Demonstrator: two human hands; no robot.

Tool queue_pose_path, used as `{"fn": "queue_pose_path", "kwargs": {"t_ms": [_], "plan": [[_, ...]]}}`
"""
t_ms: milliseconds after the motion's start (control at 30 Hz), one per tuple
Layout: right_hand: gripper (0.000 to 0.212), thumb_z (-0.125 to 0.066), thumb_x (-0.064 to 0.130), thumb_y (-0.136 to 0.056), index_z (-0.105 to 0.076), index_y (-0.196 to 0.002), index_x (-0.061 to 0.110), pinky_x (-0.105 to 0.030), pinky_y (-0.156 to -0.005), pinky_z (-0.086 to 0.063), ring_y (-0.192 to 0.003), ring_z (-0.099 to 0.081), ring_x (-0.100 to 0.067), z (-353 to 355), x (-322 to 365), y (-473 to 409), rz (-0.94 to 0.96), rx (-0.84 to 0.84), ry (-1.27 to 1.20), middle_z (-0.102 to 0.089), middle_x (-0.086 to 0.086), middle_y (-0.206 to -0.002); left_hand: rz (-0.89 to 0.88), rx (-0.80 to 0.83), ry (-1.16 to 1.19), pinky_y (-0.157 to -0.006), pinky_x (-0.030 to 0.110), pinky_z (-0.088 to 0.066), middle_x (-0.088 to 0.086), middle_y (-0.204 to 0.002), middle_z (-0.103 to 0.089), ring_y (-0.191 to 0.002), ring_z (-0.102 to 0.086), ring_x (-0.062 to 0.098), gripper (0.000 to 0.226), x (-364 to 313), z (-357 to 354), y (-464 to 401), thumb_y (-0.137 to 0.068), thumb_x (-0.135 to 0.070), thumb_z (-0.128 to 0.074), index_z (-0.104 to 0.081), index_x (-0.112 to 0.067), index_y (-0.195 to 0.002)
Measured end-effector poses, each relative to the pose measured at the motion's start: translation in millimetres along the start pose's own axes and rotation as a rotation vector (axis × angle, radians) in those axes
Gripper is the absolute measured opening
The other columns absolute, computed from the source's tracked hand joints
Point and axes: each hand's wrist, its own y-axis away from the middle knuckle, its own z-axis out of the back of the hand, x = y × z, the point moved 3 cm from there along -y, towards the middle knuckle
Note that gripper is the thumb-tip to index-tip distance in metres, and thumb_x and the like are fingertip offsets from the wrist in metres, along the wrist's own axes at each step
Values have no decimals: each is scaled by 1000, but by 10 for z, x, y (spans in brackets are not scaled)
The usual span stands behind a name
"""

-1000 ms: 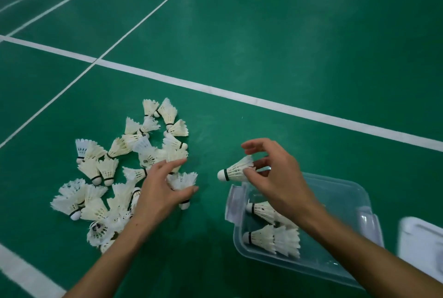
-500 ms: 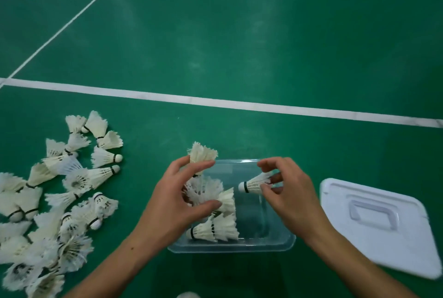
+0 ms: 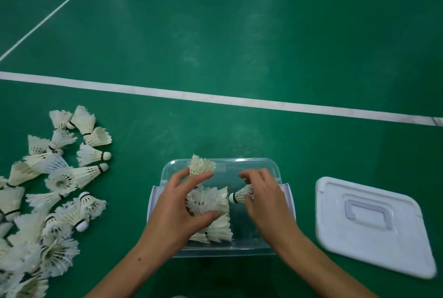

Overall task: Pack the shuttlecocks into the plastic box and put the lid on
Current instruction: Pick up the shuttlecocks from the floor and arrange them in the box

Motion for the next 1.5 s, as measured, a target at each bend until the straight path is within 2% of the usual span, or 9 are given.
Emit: {"fn": "queue_pose_path", "kwargs": {"t_ms": [267, 433, 567, 633, 833, 1033, 1200, 1333, 1500], "plan": [[51, -66, -7, -91, -59, -131, 24, -25, -99, -53, -109, -58, -4, -293, -37, -152, -107, 94, -118, -56, 8, -122, 14, 4, 10, -108, 24, -34, -20, -156, -35, -139, -34, -5, 77, 36, 22, 0, -71, -54, -87, -49, -64, -137], [52, -63, -11, -88, -61, -126, 23, -13, -88, -47, -105, -55, -4, -502, -7, -231, -143, 155, -143, -56, 6, -116, 4, 38, 1, -96, 2, -29, -25, -149, -35, -125, -28, -30, 73, 117, 51, 13, -73, -50, -89, -54, -58, -136], [47, -67, -5, -89, -60, -124, 27, -25, -94, -54, -104, -58, -4, -437, 11, -292, -144, 152, -185, -58, 8, -115, 8, 93, -27, -103, 15, -33, -26, -149, -35, -131, -30, -19, 70, 143, 70, -3, -74, -47, -90, -56, -59, -133], [43, -71, 6, -94, -59, -129, 28, -31, -100, -54, -106, -59, -5, -305, 20, -263, -145, 195, -170, -59, 9, -121, -18, 126, -32, -104, 14, -35, -32, -146, -35, -129, -29, -26, 69, 138, 79, -19, -74, -47, -90, -55, -60, -132], [25, -71, 25, -99, -66, -123, 30, -20, -96, -55, -114, -64, 1, 391, 243, -111, 6, 87, -333, -67, 20, -122, -127, 312, -58, -112, 26, -42, -36, -150, -34, -134, -41, -14, 66, 35, 115, -131, -76, -46, -89, -56, -62, -130], [52, -80, 14, -91, -61, -133, 38, -24, -90, -58, -98, -71, -8, 471, 308, -70, 59, 159, -431, -69, 11, -97, -265, 443, -60, -113, 27, -42, -41, -151, -31, -136, -43, -11, 64, -92, 48, -229, -76, -42, -89, -59, -57, -131], [53, -78, 16, -91, -58, -135, 37, -29, -81, -60, -85, -70, -9, 546, 194, 9, 83, 58, -297, -68, 13, -91, -248, 450, -17, -114, 23, -36, -35, -155, -31, -143, -36, -9, 59, -27, 74, -222, -82, -40, -86, -57, -60, -130], [52, -76, 20, -92, -55, -134, 40, -28, -77, -59, -81, -67, -6, 587, 60, 159, 6, 7, -134, -63, 17, -91, -220, 501, -146, -108, 24, -42, -32, -136, -45, -130, -48, -5, 57, 98, 19, -245, -84, -38, -70, -51, -58, -134], [50, -73, 24, -94, -51, -134, 44, -29, -80, -58, -86, -66, -6, 530, -12, 276, -53, -7, -109, -61, 18, -96, -165, 611, -323, -87, 35, -55, -21, -114, -42, -102, -54, 5, 51, 153, -304, -216, -79, -48, -67, -45, -54, -125]]}}
